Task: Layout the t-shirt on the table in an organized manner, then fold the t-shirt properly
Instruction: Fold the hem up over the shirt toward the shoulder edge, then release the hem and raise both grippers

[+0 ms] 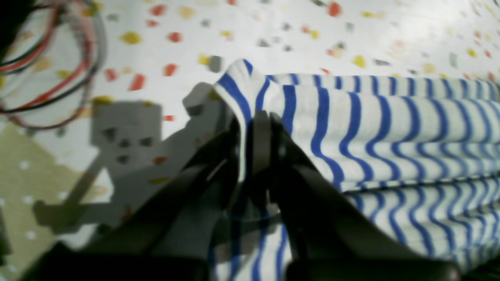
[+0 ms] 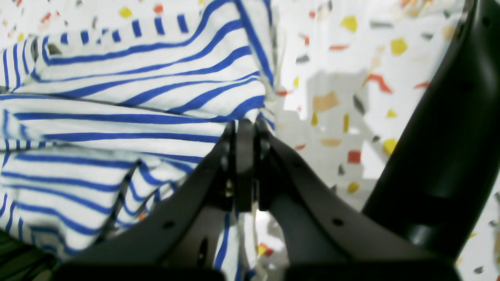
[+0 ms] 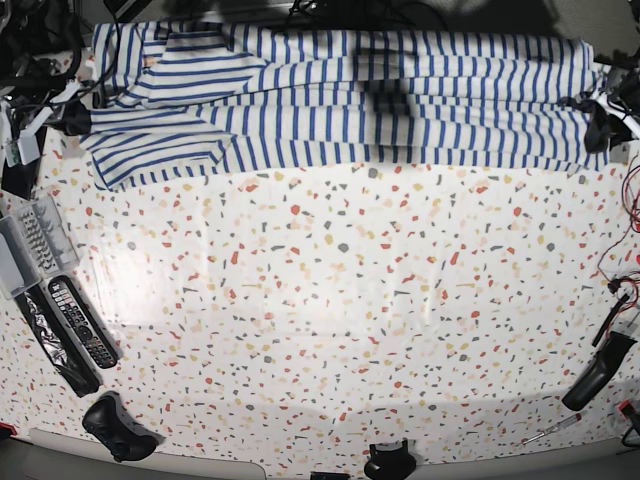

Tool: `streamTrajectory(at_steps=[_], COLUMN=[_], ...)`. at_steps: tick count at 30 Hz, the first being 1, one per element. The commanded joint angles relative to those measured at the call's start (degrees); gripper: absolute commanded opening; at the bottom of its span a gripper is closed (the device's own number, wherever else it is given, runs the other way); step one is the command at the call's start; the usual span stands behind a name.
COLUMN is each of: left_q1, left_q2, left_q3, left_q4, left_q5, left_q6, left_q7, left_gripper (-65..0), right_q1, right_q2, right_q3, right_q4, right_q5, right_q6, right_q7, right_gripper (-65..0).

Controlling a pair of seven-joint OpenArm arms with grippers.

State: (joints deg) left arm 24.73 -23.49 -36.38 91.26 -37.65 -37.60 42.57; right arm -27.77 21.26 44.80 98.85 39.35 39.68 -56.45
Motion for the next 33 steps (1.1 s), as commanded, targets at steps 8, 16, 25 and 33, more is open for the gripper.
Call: streamTrajectory(at_steps=[8, 16, 25, 33], left_q1=[0.20, 0.57, 6.05, 6.69], left_q2=[-1.14, -1.16, -1.11, 1.99], left_q3=[-0.70, -0.72, -0.83, -0.81], left_q4=[1.03, 1.03, 0.98, -0.85], left_q5=[-0.81, -0.79, 3.13, 0.42], left_q6=[0.24, 0.26, 3.10, 3.23], left_q7=[-0.55, 0.31, -5.81, -6.25], left_gripper=[-52.0, -39.4, -39.4, -39.4], right_q1=[0.00, 0.15, 0.31, 0.31], right_q2=[1.16, 1.27, 1.27, 1.31], right_q3=[0.68, 0.68, 0.68, 0.68], right_q4=[1.05, 1.05, 1.05, 1.05], right_q5=[1.42, 1.88, 6.40, 7.58], right_q6=[0.32, 0.32, 0.32, 0.32], right_q7=[-1.97, -0.87, -0.15, -0.22], right_gripper=[-49.6, -39.7, -39.8, -39.8])
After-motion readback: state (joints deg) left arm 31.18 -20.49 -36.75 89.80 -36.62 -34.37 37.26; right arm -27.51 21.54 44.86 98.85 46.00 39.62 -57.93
